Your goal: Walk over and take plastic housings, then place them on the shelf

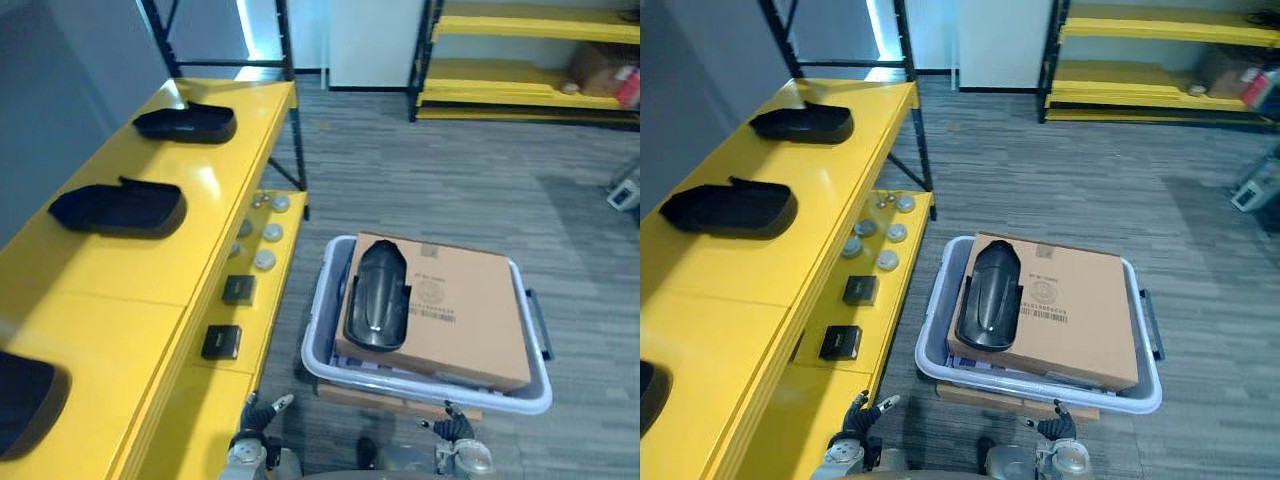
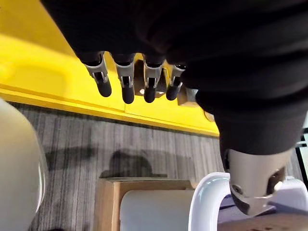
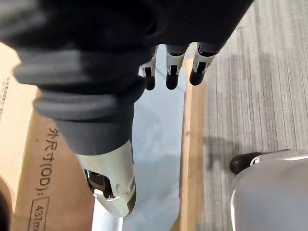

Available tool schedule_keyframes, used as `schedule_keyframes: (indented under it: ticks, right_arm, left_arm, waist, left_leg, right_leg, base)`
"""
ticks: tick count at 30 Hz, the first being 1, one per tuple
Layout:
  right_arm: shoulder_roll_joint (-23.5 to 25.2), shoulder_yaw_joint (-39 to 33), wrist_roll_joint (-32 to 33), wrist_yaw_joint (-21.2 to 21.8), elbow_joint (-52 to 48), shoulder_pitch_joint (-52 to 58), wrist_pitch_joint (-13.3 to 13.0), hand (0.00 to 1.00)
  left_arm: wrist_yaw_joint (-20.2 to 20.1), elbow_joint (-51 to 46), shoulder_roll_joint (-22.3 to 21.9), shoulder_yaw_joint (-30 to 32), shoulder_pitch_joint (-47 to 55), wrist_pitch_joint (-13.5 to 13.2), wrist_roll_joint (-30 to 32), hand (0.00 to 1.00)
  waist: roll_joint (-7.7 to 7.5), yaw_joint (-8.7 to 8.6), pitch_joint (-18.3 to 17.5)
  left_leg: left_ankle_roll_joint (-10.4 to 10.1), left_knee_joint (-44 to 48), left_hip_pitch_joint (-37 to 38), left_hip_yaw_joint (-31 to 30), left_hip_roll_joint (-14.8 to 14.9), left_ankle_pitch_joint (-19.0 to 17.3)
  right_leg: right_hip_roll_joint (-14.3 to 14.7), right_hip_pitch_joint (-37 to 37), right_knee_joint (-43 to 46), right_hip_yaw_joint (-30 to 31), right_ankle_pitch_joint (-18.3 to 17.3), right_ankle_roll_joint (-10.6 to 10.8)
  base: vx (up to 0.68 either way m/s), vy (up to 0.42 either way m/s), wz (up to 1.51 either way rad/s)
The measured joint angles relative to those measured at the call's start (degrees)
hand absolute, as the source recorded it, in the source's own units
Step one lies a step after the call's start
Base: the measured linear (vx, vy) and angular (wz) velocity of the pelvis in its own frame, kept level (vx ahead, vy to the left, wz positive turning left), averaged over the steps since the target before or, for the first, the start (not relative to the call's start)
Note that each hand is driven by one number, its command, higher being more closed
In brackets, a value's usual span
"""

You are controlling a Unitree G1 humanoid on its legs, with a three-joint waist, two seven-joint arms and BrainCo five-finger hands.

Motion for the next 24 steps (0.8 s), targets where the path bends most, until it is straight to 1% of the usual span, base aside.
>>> schedule_keyframes:
  ticks: [3, 5, 7, 9, 12, 14, 15, 17, 18, 19, 21, 23, 24]
  right_arm:
    - [0.06, -1.31, 2.81, -0.06, -0.49, 0.76, 0.0, 0.0]
    - [0.12, -3.34, 4.74, -0.36, -1.28, 1.78, -0.05, 0.0]
    - [0.1, -7.89, 6.62, -1.36, -5.06, 4.44, 0.06, 0.0]
    - [0.07, -10.76, 7.34, -2.43, -9.13, 5.98, 0.0, 0.0]
    - [0.05, -16.99, 7.81, -4.81, -19.16, 8.2, -0.1, 0.0]
    - [0.03, -22.35, 7.58, -6.99, -28.47, 9.67, -0.09, 0.0]
    - [0.01, -23.62, 7.52, -7.54, -31.23, 10.04, -0.09, 0.0]
    - [-0.07, -26.56, 5.9, -9.66, -39.86, 11.29, -0.26, 0.0]
    - [-0.06, -27.9, 5.18, -10.44, -43.2, 11.1, -0.37, 0.0]
    - [-0.12, -28.22, 4.48, -11.04, -44.53, 11.01, -0.43, 0.0]
    - [-0.14, -28.39, 2.96, -11.89, -49.07, 10.25, -0.47, 0.0]
    - [-0.15, -27.01, 1.3, -12.09, -51.82, 9.69, -0.51, 0.0]
    - [-0.21, -24.88, 0.7, -12.01, -53.39, 9.28, -0.52, 0.0]
  left_arm:
    - [0.01, 0.1, 0.64, 0.06, 0.34, 0.68, -0.02, 0.0]
    - [0.01, 0.1, 0.77, 0.2, 0.23, 0.83, -0.02, 0.0]
    - [-0.01, 0.09, 0.51, 0.24, -0.14, 0.82, -0.02, 0.0]
    - [-0.01, 0.06, 0.51, 0.35, -0.26, 0.82, -0.02, 0.0]
    - [-0.01, -0.11, 0.77, 0.49, 0.06, 0.83, -0.02, 0.0]
    - [-0.07, -0.32, 0.92, 0.54, 1.14, 0.84, -0.02, 0.0]
    - [-0.08, -0.65, 0.97, 0.57, 1.59, 0.84, -0.01, 0.0]
    - [-0.22, -1.98, 1.13, 0.57, 2.87, 0.81, 0.0, 0.0]
    - [-0.46, -2.35, 1.3, 0.56, 3.23, 0.81, 0.01, 0.0]
    - [-0.78, -2.34, 1.35, 0.55, 3.27, 0.81, 0.02, 0.0]
    - [-1.32, -2.31, 0.91, 0.38, 4.08, 0.79, 0.03, 0.0]
    - [-1.39, -2.25, 0.56, 0.14, 4.29, 0.79, 0.04, 0.0]
    - [-1.5, -2.24, 0.52, -0.11, 4.28, 0.75, 0.05, 0.0]
  waist:
    - [0.99, -0.18, -0.79]
    - [1.35, -0.4, -1.09]
    - [2.0, -0.48, -1.7]
    - [2.06, -0.74, -1.86]
    - [1.65, -1.85, -1.9]
    - [1.13, -2.14, -2.26]
    - [0.98, -2.21, -2.35]
    - [0.15, -2.48, -2.82]
    - [-0.67, -2.55, -3.14]
    - [-0.98, -2.69, -3.2]
    - [-1.2, -3.57, -3.27]
    - [-1.2, -3.53, -3.28]
    - [-1.24, -3.48, -3.27]
  left_leg:
    - [0.06, -1.47, 2.06, 2.19, -0.48, 0.18]
    - [-0.32, -1.65, 3.13, 2.23, -0.75, 0.43]
    - [-0.4, -2.12, 4.57, 2.22, -0.86, 0.51]
    - [-0.27, -2.08, 4.72, 2.23, -1.01, 0.87]
    - [-0.36, -2.08, 5.1, 2.23, -1.26, 1.55]
    - [-0.21, -2.1, 5.71, 2.25, -1.26, 2.19]
    - [-0.26, -2.11, 5.72, 2.25, -1.27, 2.38]
    - [-0.42, -2.16, 5.26, 2.04, -1.31, 2.68]
    - [-0.42, -2.21, 4.91, 1.94, -1.55, 2.68]
    - [-0.42, -2.2, 4.79, 1.79, -1.62, 2.68]
    - [-0.42, -2.21, 4.4, 0.42, -1.45, 2.68]
    - [-0.42, -2.22, 4.4, -0.38, -1.32, 2.67]
    - [-0.42, -2.38, 4.4, -1.14, -1.29, 2.67]
  right_leg:
    - [-0.07, 0.24, -0.24, 0.52, -0.01, 0.07]
    - [-0.42, 1.66, -1.16, 0.45, -0.02, 0.09]
    - [-0.59, 3.14, -1.93, 0.28, -0.07, 0.16]
    - [-0.77, 3.3, -1.91, 0.26, -0.07, 0.16]
    - [-1.01, 3.56, -1.82, 0.28, -0.07, 0.16]
    - [-0.99, 3.85, -1.53, 0.35, -0.07, 0.15]
    - [-0.98, 3.81, -1.43, 0.34, -0.08, 0.15]
    - [-1.03, 3.26, -1.26, 0.22, -0.67, 0.21]
    - [-1.24, 2.87, -1.09, 0.18, -1.61, -0.03]
    - [-1.37, 2.88, -1.21, 0.09, -1.87, -0.1]
    - [-1.38, 3.02, -1.77, -0.8, -1.87, -0.11]
    - [-1.33, 3.17, -1.8, -1.52, -1.87, -0.12]
    - [-1.33, 3.25, -1.79, -2.01, -1.87, -0.12]
  base:
    - [0.18, 0.09, -0.32]
    - [0.16, 0.051, -0.13]
    - [0.14, 0.044, -0.02]
    - [0.11, 0.033, -0.03]
    - [0.09, 0.012, -0.06]
    - [0.06, -0.013, -0.11]
    - [0.04, -0.038, -0.09]
    - [0.02, -0.051, -0.03]
    - [0.0, -0.054, 0.0]
    - [0.0, -0.071, 0.06]
    - [-0.02, -0.075, 0.16]
    - [-0.04, -0.051, 0.13]
    - [-0.06, -0.025, 0.2]
